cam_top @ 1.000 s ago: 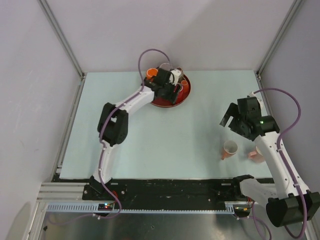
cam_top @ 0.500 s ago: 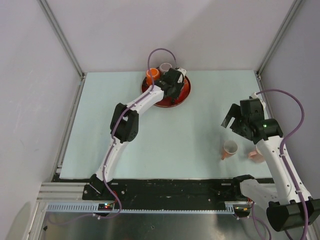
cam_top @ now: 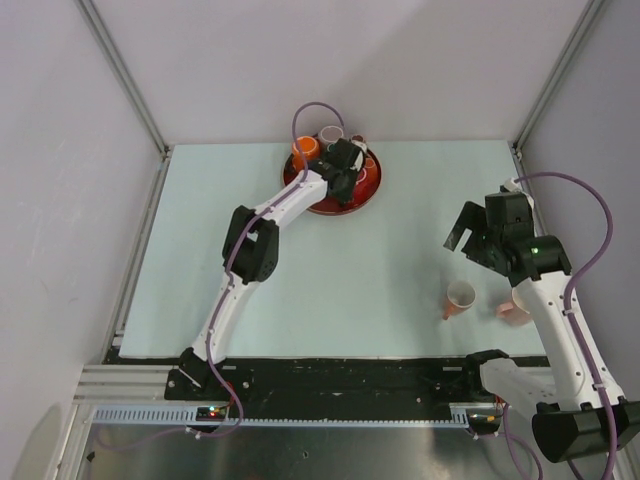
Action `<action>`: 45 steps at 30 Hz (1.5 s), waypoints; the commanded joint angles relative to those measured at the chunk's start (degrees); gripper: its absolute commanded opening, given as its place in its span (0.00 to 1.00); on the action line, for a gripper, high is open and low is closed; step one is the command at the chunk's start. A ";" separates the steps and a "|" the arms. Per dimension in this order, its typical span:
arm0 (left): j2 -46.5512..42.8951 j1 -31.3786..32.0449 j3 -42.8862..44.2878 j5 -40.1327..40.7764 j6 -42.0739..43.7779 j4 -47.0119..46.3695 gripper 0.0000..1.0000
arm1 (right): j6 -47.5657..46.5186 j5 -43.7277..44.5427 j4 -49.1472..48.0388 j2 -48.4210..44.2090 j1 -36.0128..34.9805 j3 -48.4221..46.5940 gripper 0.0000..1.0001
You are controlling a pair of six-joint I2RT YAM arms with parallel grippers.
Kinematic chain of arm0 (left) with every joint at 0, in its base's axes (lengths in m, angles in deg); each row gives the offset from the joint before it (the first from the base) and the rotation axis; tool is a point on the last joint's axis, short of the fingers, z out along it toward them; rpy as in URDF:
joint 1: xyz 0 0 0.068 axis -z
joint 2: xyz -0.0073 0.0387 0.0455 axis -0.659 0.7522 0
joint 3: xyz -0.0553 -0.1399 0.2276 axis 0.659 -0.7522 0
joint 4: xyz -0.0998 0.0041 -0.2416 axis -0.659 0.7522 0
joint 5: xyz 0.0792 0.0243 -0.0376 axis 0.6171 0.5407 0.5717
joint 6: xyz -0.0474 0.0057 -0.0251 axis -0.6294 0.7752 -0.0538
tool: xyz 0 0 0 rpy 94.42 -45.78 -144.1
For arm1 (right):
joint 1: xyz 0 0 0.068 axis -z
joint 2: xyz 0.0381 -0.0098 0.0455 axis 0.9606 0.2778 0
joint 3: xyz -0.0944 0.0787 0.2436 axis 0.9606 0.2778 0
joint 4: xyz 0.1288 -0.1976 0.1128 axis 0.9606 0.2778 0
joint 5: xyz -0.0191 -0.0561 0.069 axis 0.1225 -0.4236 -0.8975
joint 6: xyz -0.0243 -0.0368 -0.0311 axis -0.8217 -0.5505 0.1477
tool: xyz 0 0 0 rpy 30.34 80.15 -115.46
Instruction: Turn the mug right side up
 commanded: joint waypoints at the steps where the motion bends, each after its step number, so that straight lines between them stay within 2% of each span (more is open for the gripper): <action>1: 0.80 -0.95 5.05 0.96 -0.70 -0.03 0.16 | -1.71 -0.31 -1.45 -0.08 0.58 -2.84 0.94; 2: 0.76 -1.04 5.07 1.16 -0.35 -0.17 0.08 | -1.87 -0.40 -1.37 0.03 0.62 -3.05 0.94; 4: 0.33 -1.19 4.23 0.49 0.16 -0.24 0.02 | -1.99 -0.51 -1.12 0.06 0.67 -3.62 0.94; 8: -4.44 -1.61 -0.77 -5.47 -0.23 -0.22 0.00 | -2.45 -3.60 -2.89 -0.80 0.50 -4.02 0.94; 10: -8.15 -1.80 -2.81 -11.45 -0.20 -0.30 0.00 | -3.01 -6.89 -5.23 -1.15 -0.04 -3.91 0.95; 14: -15.23 -2.46 -2.41 -23.88 -0.94 0.02 0.00 | -4.15 -15.68 -14.37 -0.24 -3.25 -3.17 0.99; 17: -18.31 -3.32 0.56 -30.05 -4.12 1.41 0.00 | -2.83 -21.85 -22.81 1.32 -4.67 -2.68 0.99; 21: -22.56 -3.90 3.63 -34.75 -6.07 3.98 0.00 | 2.38 -27.94 -37.18 2.97 -4.83 -1.14 0.99; 24: -25.57 -4.00 3.98 -41.62 -8.24 5.05 0.00 | 6.80 -31.93 -47.53 5.16 -4.76 -0.86 0.99; 27: -27.88 -4.10 4.93 -46.50 -10.89 5.16 0.00 | 12.67 -32.99 -55.74 7.52 -4.42 -0.83 0.99; 32: -30.94 -3.78 6.53 -51.59 -13.15 5.00 0.00 | 17.61 -33.24 -63.25 9.67 -4.48 -0.56 0.99; 37: -32.86 -2.76 2.91 -55.56 -15.27 4.93 0.00 | 20.11 -34.05 -71.60 10.11 -4.29 -0.47 0.96; 40: -33.24 -1.91 1.98 -57.43 -16.15 4.85 0.00 | 22.08 -34.91 -75.52 11.14 -4.43 -0.45 0.90; 42: -33.28 -1.17 1.96 -58.63 -16.20 4.85 0.00 | 23.86 -35.92 -77.97 12.27 -4.61 -0.44 0.79; 44: -33.29 -0.68 1.58 -59.33 -16.11 4.88 0.00 | 23.94 -35.67 -79.72 12.59 -5.47 -0.49 0.55; 45: -33.29 -0.64 1.23 -59.18 -15.74 4.84 0.00 | 23.52 -35.26 -80.06 12.43 -5.74 -0.51 0.37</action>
